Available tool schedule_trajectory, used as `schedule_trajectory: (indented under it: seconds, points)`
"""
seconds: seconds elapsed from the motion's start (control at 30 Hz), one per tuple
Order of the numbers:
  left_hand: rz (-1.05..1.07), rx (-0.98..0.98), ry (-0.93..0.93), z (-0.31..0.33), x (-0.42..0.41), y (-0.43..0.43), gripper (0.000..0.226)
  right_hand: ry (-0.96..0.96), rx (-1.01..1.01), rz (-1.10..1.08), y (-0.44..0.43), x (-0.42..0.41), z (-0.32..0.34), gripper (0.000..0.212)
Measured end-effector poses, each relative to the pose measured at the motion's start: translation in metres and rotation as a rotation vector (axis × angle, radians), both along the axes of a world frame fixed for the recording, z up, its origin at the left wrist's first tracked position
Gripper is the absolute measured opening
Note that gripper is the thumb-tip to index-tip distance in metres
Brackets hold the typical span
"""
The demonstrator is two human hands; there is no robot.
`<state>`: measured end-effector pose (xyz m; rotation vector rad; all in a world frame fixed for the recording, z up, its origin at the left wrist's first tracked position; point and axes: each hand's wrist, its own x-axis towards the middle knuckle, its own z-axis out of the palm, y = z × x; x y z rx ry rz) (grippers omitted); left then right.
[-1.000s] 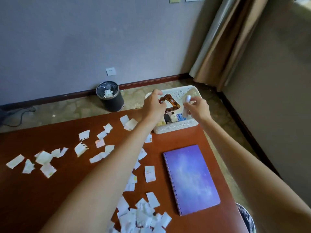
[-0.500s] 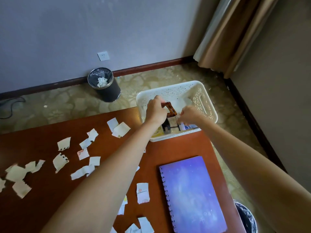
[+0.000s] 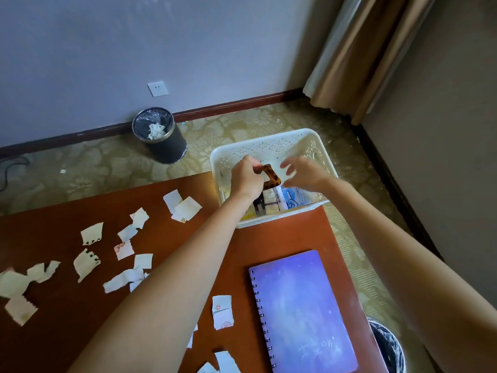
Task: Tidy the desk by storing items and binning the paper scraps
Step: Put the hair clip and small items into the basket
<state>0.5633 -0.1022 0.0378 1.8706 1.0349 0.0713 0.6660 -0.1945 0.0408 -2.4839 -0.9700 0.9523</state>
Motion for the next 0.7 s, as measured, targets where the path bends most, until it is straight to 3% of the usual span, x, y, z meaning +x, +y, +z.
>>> schedule_trajectory:
  seconds: [0.07, 0.13, 0.3, 0.7]
  points:
    - [0.01, -0.044, -0.031, 0.0, 0.006, -0.004, 0.02, -0.056, 0.079, 0.057, -0.001, 0.003, 0.008, 0.049]
    - [0.01, -0.126, -0.049, 0.001, 0.013, -0.011, 0.034, -0.132, 0.115, 0.093, -0.001, 0.006, 0.01, 0.044]
    - [-0.035, -0.243, -0.045, 0.0, 0.022, -0.024, 0.049, -0.233, 0.048, 0.119, -0.004, 0.011, 0.002, 0.029]
    - [-0.189, -0.109, 0.144, -0.018, 0.009, -0.02, 0.041, -0.261, -0.326, 0.198, -0.009, 0.008, -0.016, 0.025]
